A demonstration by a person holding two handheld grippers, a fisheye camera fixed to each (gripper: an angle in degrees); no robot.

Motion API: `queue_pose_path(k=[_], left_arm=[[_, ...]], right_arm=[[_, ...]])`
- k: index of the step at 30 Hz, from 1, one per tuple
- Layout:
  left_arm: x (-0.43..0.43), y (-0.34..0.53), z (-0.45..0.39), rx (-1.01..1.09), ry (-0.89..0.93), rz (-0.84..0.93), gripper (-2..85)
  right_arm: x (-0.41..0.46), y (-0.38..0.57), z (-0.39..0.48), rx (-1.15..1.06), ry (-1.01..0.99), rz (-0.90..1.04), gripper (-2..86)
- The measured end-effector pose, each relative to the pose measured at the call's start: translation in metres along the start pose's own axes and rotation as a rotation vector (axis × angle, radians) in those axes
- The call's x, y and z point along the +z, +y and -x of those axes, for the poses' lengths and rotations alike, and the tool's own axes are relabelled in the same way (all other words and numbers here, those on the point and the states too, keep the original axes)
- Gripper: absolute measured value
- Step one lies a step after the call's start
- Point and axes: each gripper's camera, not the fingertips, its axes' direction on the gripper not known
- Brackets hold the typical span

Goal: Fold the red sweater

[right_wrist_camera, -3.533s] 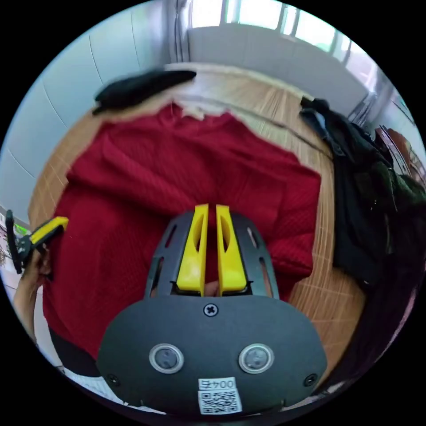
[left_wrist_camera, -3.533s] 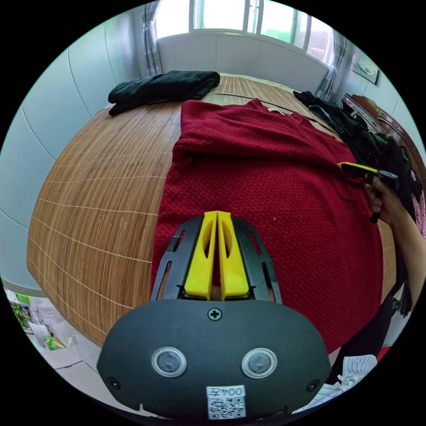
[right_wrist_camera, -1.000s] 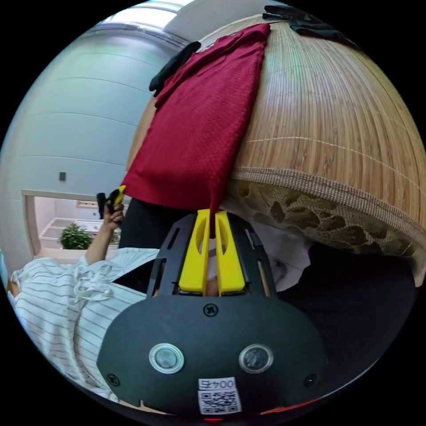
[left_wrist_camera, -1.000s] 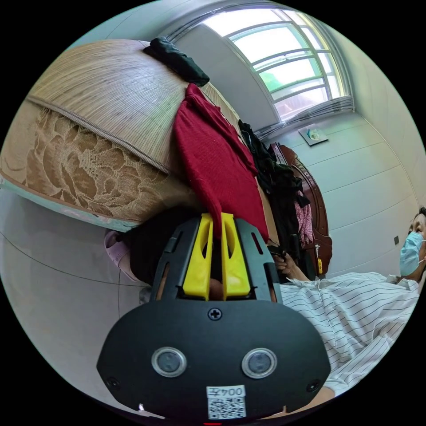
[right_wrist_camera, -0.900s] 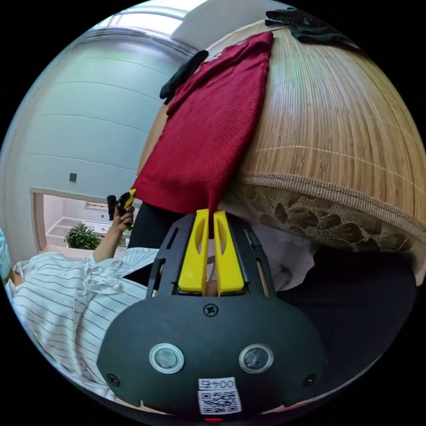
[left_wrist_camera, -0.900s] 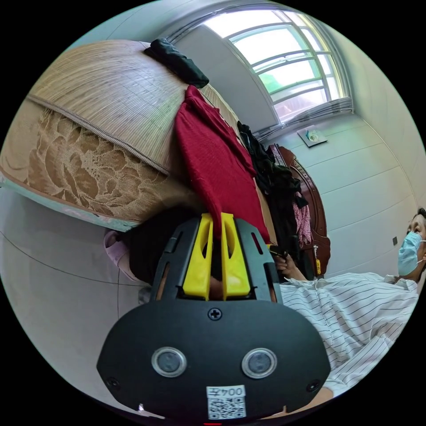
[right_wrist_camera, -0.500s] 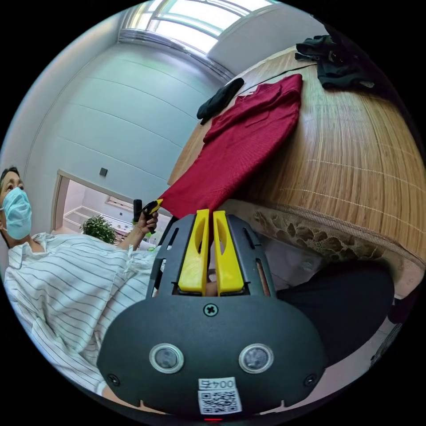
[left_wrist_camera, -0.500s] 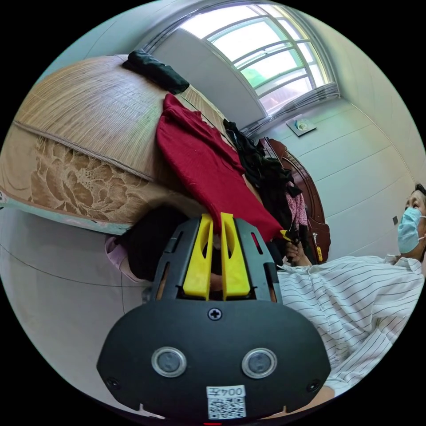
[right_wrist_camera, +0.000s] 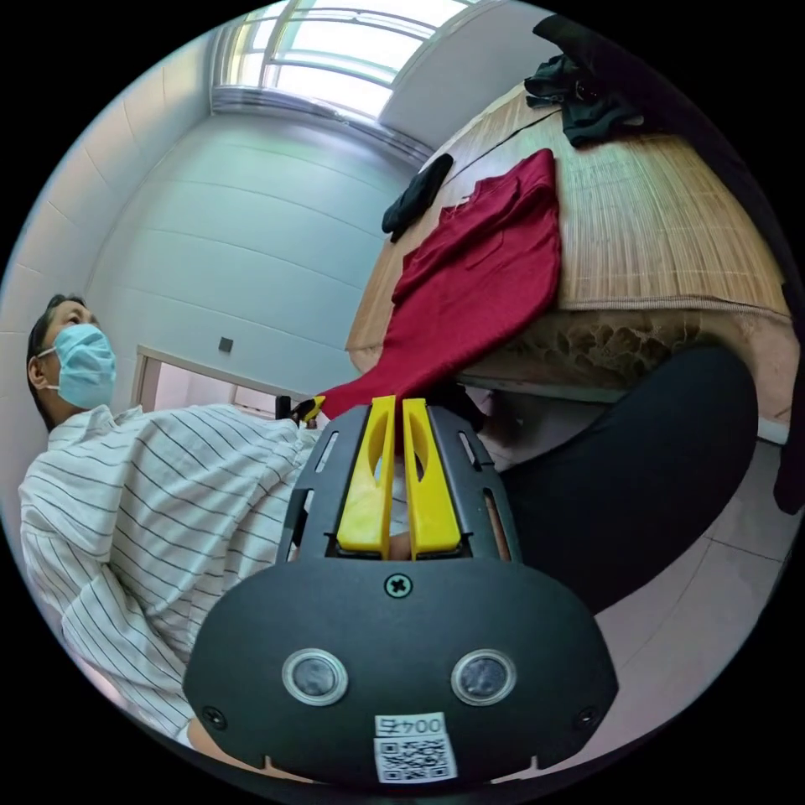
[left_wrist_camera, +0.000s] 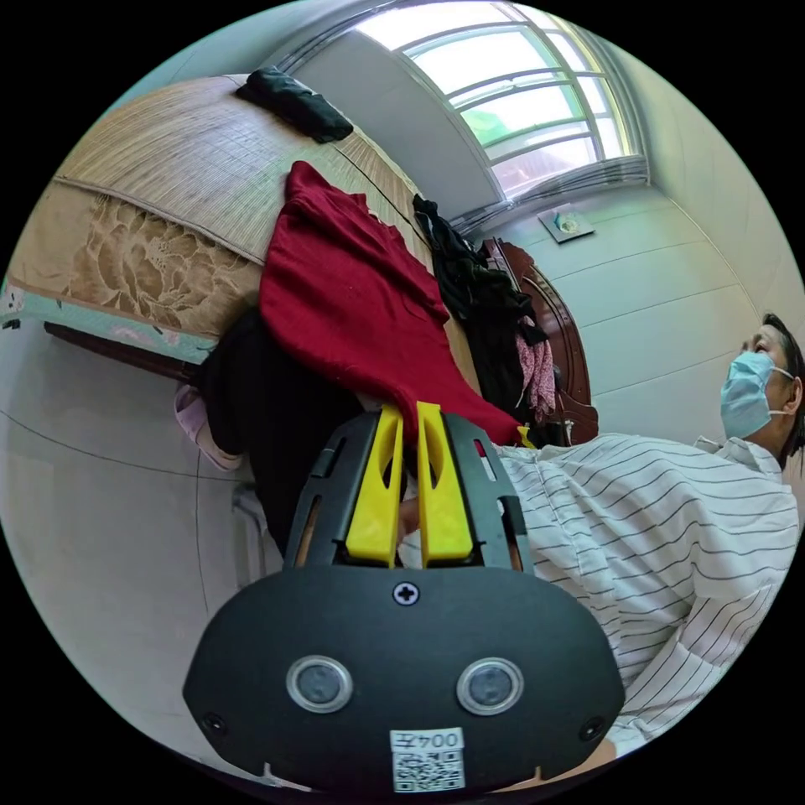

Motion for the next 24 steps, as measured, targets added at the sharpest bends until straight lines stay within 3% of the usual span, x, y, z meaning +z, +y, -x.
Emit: queue_pose_path(k=[11, 16, 24], left_arm=[[-0.006, -0.169, -0.022, 0.036, 0.106, -0.288, 3.8], [0.025, -0.264, -0.034, 0.094, -0.044, -0.310, 3.9], [0.107, -0.392, 0.003, 0.009, -0.119, -0.332, 3.9]], right_arm=[[-0.027, -0.179, 0.041, -0.047, -0.128, -0.315, -0.7], [-0.010, -0.269, 0.022, 0.051, -0.119, -0.379, -0.7], [0.037, -0.401, -0.046, 0.220, -0.035, -0.420, -0.7]])
